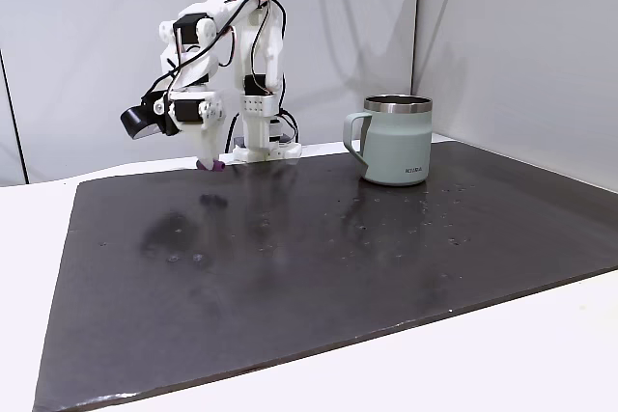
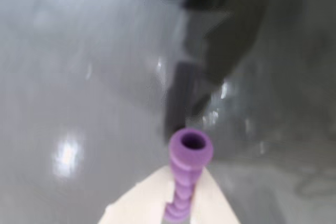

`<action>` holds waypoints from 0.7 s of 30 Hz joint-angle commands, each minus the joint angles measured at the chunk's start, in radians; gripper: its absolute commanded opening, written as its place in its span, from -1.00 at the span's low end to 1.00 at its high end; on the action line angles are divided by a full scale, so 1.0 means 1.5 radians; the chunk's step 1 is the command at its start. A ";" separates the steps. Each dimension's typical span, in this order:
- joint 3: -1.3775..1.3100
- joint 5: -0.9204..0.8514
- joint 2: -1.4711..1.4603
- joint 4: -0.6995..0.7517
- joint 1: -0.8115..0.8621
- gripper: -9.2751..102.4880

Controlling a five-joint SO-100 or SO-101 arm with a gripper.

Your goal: Grasp a pengrip and put it in the cup.

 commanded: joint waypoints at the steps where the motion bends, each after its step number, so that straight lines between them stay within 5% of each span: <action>1: -0.072 0.032 0.086 0.063 -0.062 -0.83; 11: -0.256 0.091 0.198 0.214 -0.274 -0.83; 21: -0.349 0.105 0.224 0.250 -0.586 -0.83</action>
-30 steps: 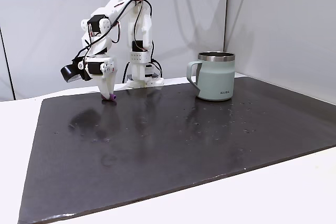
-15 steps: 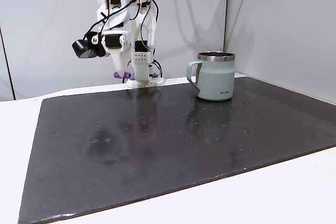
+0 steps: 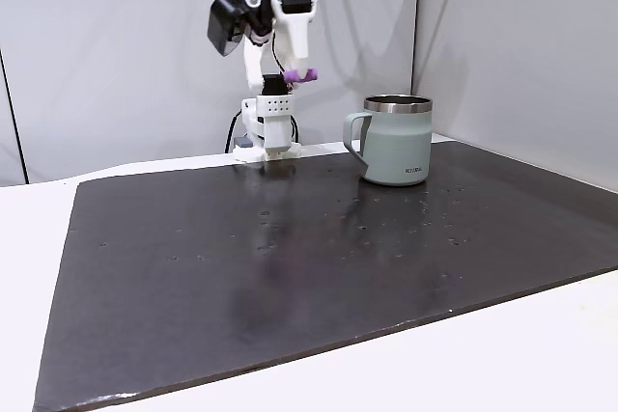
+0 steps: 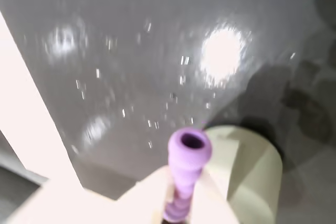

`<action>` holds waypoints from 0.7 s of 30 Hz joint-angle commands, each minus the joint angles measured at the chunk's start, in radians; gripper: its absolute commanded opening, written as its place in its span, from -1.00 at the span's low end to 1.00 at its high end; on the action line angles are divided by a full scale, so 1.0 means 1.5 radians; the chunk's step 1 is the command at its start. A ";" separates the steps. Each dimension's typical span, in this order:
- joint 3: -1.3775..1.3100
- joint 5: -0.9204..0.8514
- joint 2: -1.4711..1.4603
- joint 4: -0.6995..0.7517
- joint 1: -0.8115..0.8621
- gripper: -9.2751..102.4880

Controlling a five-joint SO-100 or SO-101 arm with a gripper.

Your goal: Grasp a pengrip and put it in the cup.

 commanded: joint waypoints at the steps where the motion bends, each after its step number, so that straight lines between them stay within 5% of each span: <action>1: -0.044 0.009 0.020 0.004 -0.095 -0.83; 21: -0.072 -0.060 -0.080 -0.130 -0.365 -0.83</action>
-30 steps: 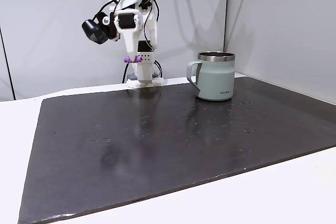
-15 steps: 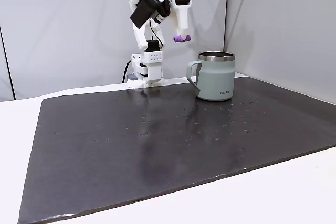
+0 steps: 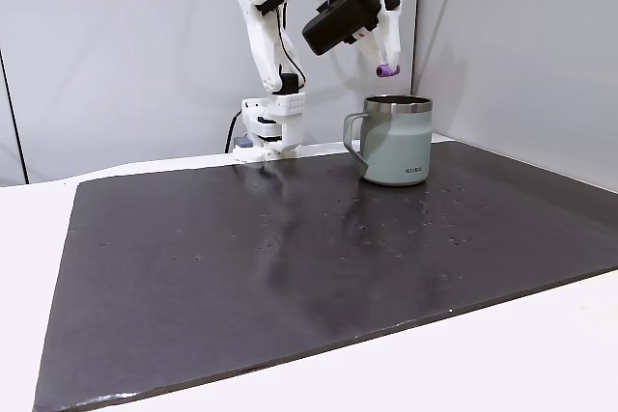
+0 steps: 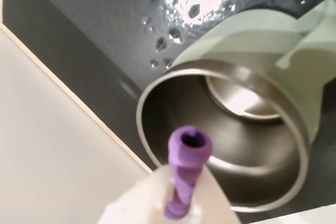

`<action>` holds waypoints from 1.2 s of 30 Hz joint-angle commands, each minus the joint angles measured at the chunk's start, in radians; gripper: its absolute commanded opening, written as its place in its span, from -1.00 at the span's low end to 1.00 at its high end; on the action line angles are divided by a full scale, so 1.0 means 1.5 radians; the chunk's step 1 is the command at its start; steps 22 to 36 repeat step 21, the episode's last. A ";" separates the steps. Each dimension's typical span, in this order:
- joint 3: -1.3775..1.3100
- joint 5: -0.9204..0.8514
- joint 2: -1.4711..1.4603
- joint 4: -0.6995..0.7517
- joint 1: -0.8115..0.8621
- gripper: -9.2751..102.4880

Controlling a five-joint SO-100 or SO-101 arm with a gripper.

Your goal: Grasp a pengrip and put it in the cup.

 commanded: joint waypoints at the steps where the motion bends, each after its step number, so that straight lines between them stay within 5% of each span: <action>1: -0.040 -0.008 -0.003 -0.024 -0.015 -0.83; 4: -0.032 -0.007 -0.001 -0.026 -0.015 -0.81; 9: -0.003 -0.002 0.021 -0.036 -0.012 -0.33; 36: 0.022 -0.002 0.041 -0.039 -0.012 -0.35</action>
